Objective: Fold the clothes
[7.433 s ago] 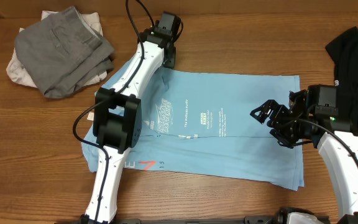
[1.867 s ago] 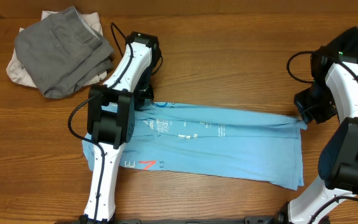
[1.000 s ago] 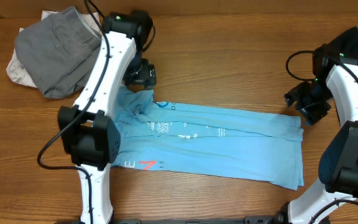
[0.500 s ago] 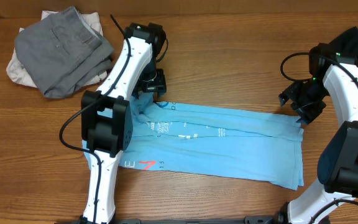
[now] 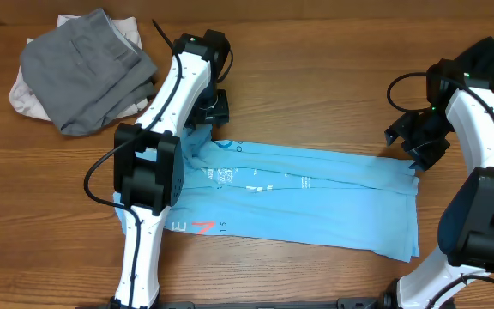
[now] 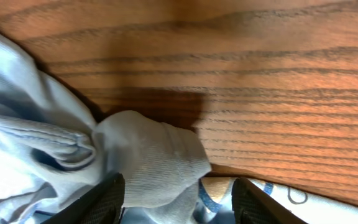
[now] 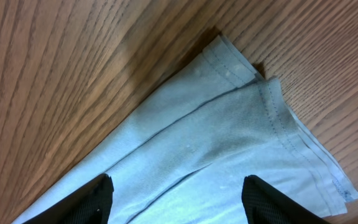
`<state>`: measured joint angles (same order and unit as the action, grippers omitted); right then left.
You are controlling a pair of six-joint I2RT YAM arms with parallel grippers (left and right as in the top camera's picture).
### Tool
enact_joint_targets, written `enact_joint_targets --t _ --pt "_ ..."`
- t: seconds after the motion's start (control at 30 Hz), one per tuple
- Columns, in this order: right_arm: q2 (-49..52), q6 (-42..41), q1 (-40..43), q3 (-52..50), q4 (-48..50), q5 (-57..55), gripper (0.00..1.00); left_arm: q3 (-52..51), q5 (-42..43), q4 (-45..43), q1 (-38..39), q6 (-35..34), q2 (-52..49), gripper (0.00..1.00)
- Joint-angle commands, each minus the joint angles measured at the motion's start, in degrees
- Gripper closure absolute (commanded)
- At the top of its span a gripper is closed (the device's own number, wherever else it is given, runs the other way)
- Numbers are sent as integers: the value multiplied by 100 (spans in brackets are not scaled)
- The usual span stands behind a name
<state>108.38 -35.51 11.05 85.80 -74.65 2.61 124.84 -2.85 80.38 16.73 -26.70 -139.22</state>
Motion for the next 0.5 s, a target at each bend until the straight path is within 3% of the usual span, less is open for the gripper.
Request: enact_joint_targets --t 0.0,0.47 --pt "-214 44 -17 4 7 7 29 -20 -278 -26 -20 -59 -17 43" --pt "-214 46 -17 4 46 9 29 -31 -525 -131 153 234 -20 42"
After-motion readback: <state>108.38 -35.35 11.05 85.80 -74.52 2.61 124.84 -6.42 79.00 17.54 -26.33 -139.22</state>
